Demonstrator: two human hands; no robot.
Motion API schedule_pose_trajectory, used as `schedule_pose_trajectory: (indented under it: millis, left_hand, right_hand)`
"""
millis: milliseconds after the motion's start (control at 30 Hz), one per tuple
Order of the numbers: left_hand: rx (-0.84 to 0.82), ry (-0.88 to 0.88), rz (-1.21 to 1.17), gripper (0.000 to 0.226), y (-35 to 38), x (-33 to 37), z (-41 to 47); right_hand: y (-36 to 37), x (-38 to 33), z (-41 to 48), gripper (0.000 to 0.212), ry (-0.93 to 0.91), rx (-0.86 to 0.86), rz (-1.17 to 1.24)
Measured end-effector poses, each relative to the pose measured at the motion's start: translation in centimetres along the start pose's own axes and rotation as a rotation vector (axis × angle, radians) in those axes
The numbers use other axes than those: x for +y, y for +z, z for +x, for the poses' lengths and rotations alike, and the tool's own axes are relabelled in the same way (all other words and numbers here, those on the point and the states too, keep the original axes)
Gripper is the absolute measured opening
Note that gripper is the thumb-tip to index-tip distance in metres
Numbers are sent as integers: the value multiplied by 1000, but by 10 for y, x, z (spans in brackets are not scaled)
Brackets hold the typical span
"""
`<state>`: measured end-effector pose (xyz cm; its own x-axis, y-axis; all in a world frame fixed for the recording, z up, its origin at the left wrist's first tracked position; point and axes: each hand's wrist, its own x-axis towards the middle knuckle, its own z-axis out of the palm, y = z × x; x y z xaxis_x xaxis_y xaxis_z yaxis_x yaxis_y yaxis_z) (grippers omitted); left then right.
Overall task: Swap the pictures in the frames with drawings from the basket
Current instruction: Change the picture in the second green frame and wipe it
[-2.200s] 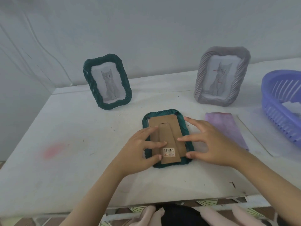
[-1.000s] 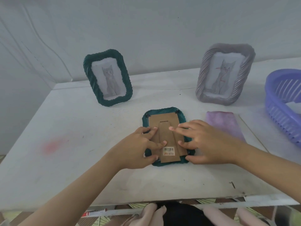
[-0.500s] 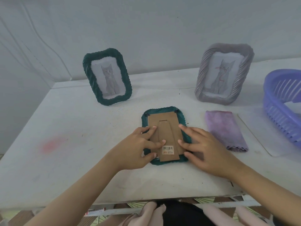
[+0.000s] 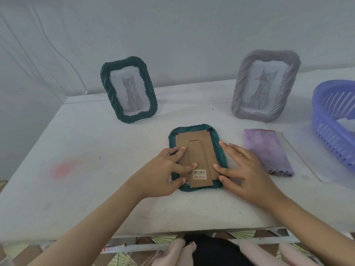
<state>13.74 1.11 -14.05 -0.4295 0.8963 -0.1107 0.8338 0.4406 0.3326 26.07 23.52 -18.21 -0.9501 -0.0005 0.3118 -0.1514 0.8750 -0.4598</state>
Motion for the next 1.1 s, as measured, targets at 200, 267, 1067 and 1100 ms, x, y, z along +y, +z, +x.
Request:
schedule_pose_trajectory:
  millis: [200,267,1067,1100]
  left_hand:
    - [-1,-49,-79,45,3,0,-1]
    - [29,-68,-146,47,5,2,-2]
    - [493,-550,-392,39,-60,58,-8]
    - [518,-555,-449,41,-62,53,-10]
  right_hand:
    - [3,-14,-2,32,324,76,172]
    - [4,-20,-1,44,397,72,240]
    - [-5,-57,27,25,675,216,1149]
    - [-2,-57,25,25,689,206,1140]
